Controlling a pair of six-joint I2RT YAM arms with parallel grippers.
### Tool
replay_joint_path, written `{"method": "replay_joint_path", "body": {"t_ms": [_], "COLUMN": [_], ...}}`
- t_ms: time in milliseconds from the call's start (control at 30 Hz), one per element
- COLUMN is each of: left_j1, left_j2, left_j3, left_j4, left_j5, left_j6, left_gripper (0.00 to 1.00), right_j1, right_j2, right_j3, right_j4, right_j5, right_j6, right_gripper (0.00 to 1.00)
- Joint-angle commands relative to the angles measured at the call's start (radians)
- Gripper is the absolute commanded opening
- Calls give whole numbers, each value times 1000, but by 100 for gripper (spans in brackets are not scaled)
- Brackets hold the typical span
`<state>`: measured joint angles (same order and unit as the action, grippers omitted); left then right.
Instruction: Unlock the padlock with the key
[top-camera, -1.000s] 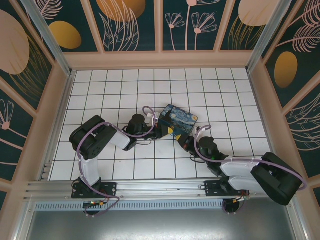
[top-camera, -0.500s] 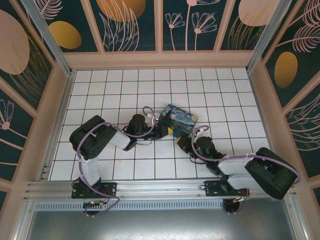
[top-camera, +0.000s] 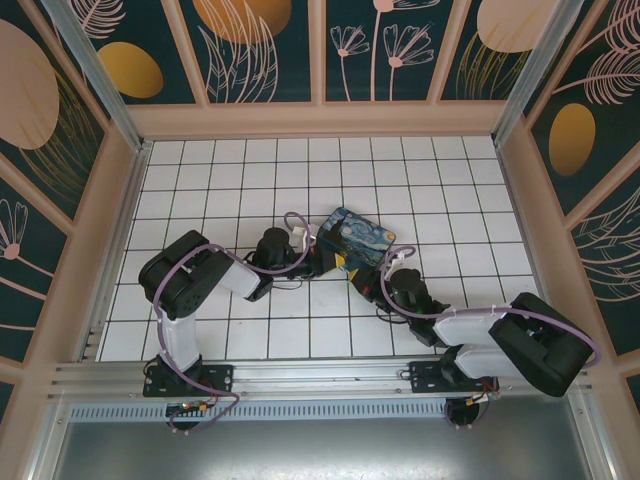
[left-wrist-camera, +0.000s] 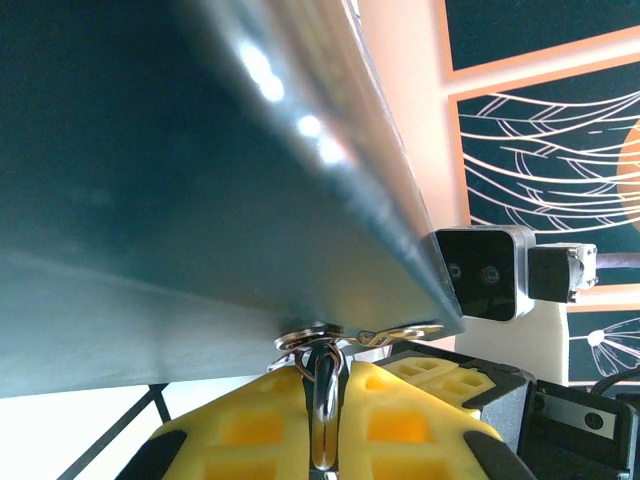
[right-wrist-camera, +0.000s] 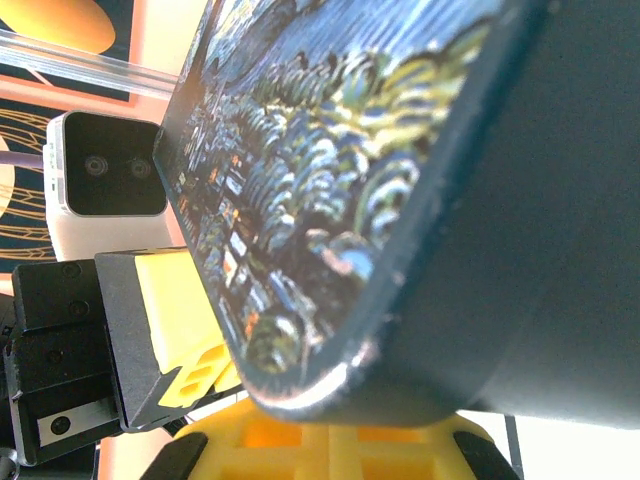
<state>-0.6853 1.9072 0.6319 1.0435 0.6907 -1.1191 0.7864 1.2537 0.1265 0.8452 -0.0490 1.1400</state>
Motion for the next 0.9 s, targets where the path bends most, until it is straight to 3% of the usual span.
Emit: {"method": "replay_joint_path", "body": {"t_ms": [0, 500, 767, 867], "left_j1": [-1, -1, -3, -3], "left_j2": [-16, -25, -18, -35], "left_j3": [9, 5, -42, -44], "left_j4": [41, 52, 265, 266], "left_j5": [12, 18, 29, 24], "left_j6": [21, 5, -249, -288], "left_gripper": [0, 0, 0, 0], "right_j1": [-8, -21, -13, -12], "right_j2": [-1, 8, 22, 4], "right_j3": [31, 40, -6, -9], "right_j4": [25, 55, 236, 244], "right_j5": [6, 14, 15, 20], "right_j6": [-6, -5, -38, -49], "right_gripper": [0, 0, 0, 0]}}
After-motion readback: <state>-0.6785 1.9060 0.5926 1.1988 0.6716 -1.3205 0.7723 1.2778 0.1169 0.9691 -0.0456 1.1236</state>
